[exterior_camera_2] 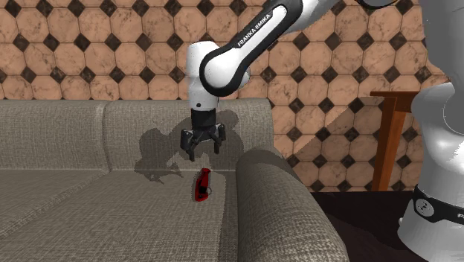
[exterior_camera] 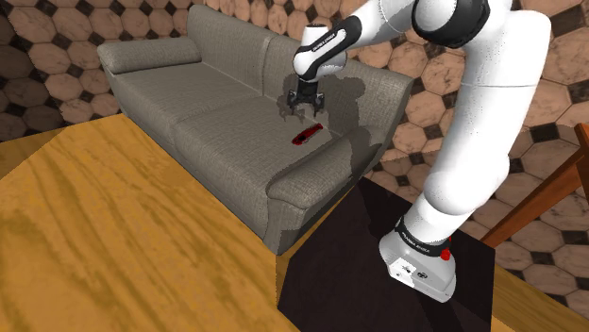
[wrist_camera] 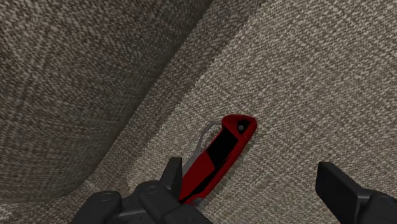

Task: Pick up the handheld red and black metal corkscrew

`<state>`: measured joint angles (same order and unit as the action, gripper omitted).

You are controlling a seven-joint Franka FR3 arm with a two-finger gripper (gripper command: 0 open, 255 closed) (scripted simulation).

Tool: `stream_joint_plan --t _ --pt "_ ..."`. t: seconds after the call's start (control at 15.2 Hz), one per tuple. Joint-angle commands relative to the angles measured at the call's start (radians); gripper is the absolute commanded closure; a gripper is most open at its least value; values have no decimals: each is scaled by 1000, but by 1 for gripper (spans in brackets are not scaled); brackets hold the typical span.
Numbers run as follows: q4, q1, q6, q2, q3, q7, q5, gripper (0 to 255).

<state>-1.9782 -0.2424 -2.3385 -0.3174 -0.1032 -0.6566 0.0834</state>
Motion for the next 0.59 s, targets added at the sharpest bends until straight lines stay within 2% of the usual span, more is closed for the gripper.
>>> stream_joint_plan --t 0.0,0.53 --pt "51 -8 -10 -69 -14 -35 -5 0" --pt "279 -61 -9 -332 -64 -140 -49 0"
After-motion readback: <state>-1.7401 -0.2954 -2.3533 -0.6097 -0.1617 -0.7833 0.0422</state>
